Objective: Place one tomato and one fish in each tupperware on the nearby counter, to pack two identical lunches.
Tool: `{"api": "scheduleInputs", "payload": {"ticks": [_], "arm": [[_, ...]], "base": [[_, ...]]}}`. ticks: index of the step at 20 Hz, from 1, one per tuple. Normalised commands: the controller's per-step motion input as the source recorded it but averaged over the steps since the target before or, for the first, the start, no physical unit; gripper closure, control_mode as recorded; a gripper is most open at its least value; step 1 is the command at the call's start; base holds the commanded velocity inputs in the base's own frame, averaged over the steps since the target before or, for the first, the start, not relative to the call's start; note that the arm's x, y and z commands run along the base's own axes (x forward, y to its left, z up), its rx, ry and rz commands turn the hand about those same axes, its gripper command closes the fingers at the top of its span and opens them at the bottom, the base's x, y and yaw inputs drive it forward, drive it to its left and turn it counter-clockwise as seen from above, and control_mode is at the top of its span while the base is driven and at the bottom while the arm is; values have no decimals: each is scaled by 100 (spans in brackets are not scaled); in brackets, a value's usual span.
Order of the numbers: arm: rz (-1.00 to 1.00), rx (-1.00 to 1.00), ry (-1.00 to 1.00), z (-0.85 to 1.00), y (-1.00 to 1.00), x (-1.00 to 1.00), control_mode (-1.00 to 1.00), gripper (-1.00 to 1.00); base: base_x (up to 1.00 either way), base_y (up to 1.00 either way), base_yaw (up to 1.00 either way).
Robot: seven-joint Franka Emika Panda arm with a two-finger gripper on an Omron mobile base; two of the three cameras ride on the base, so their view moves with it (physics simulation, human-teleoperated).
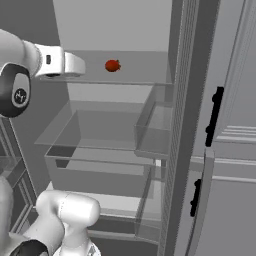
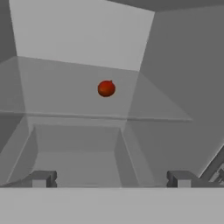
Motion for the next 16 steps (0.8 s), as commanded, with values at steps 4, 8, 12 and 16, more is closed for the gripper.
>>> {"api": "scheduleInputs", "payload": {"ticks": [4,8,12,16], "arm": [[0,18,5,-52,-1,100,-100,-100],[2,5,-1,-77,-8,92,-100,-100],[0,0,-9,-9,-10,79,-100,-100],[1,0,1,10,-13,100,-100,-100]], "base": [[0,0,0],[0,0,0],[0,0,0],[0,0,0]]}}
